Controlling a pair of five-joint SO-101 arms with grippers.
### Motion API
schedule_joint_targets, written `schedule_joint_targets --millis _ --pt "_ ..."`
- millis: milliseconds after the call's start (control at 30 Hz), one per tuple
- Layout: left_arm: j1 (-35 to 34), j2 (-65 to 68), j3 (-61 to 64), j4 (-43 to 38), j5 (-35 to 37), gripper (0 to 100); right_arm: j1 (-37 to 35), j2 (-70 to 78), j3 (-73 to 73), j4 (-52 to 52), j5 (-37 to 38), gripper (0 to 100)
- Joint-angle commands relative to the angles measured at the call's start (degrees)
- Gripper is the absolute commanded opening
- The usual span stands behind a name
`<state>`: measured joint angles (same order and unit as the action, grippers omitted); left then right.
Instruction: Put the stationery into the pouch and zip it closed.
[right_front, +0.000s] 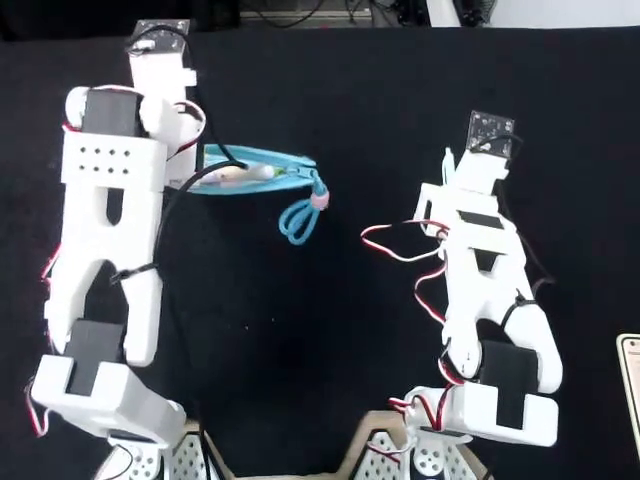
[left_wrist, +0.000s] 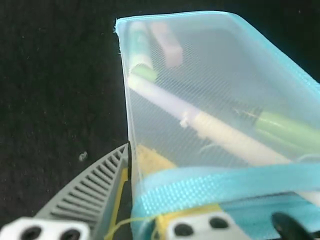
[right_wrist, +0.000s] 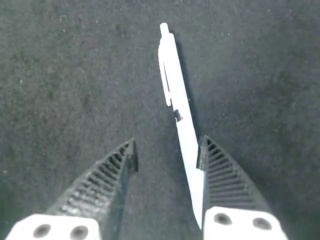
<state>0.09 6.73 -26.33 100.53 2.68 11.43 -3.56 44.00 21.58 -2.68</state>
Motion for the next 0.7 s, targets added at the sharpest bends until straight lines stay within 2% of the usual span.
schedule_joint_targets --millis 0,367,667 --pt "-0.66 3.16 -1.54 0.18 -0.18 3 0.62 -0.22 -3.21 -1.67 0.09 19.4" --pt "-0.66 -1.67 -11.21 0.26 -0.18 3 0.53 -0.22 -3.21 -1.67 0.09 19.4" --pt "-0.84 -10.11 -11.74 0.26 -0.18 3 0.53 -0.22 -3.21 -1.67 0.09 19.4"
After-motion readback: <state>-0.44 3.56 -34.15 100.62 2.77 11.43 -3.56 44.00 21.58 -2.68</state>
